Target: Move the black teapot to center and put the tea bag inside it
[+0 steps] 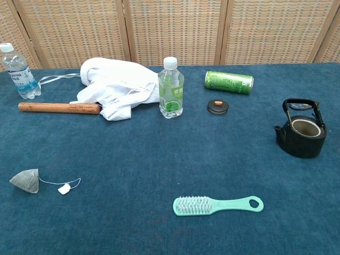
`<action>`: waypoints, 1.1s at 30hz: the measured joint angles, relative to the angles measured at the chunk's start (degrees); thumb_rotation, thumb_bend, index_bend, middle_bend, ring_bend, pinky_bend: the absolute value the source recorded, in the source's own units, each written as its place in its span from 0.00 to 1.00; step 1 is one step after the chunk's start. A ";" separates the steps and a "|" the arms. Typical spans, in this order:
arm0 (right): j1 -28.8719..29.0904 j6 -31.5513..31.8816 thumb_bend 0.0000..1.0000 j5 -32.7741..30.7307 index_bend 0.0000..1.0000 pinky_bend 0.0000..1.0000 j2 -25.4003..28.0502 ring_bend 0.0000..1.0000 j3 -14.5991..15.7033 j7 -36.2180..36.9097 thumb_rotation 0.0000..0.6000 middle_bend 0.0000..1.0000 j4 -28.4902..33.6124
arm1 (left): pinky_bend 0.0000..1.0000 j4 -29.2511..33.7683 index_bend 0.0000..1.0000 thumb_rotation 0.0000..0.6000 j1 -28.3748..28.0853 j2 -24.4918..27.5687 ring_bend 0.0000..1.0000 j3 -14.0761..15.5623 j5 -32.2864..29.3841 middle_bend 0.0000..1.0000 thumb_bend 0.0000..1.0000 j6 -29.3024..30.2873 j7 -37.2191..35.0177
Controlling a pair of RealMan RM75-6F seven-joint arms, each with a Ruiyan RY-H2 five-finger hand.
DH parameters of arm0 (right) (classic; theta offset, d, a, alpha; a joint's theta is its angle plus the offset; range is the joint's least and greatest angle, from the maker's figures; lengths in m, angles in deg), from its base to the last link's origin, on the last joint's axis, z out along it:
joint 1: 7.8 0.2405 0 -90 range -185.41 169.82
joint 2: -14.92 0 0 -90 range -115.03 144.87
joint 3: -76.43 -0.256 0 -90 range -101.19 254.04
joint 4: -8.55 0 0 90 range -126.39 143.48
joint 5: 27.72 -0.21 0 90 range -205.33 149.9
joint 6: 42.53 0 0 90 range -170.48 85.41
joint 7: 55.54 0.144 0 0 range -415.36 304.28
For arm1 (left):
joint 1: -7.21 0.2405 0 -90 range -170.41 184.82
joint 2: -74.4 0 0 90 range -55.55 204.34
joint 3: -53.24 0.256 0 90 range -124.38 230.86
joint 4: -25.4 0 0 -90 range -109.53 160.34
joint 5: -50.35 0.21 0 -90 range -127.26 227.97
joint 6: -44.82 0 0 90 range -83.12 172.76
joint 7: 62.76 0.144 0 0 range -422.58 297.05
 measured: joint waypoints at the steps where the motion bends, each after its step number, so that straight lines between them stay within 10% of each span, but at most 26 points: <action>1: 0.00 0.17 0.20 0.16 0.30 0.11 -0.14 0.05 -0.04 0.22 1.00 0.16 -0.16 | 0.00 0.00 0.00 1.00 -0.02 0.00 0.00 0.02 0.04 0.00 0.35 -0.03 0.03; 33: 3.50 -3.07 0.28 1.17 0.28 0.11 -0.05 0.05 -2.12 2.93 1.00 0.23 -2.01 | 0.00 0.46 0.00 1.00 -0.51 0.70 0.00 -0.61 0.04 0.00 0.35 0.09 1.05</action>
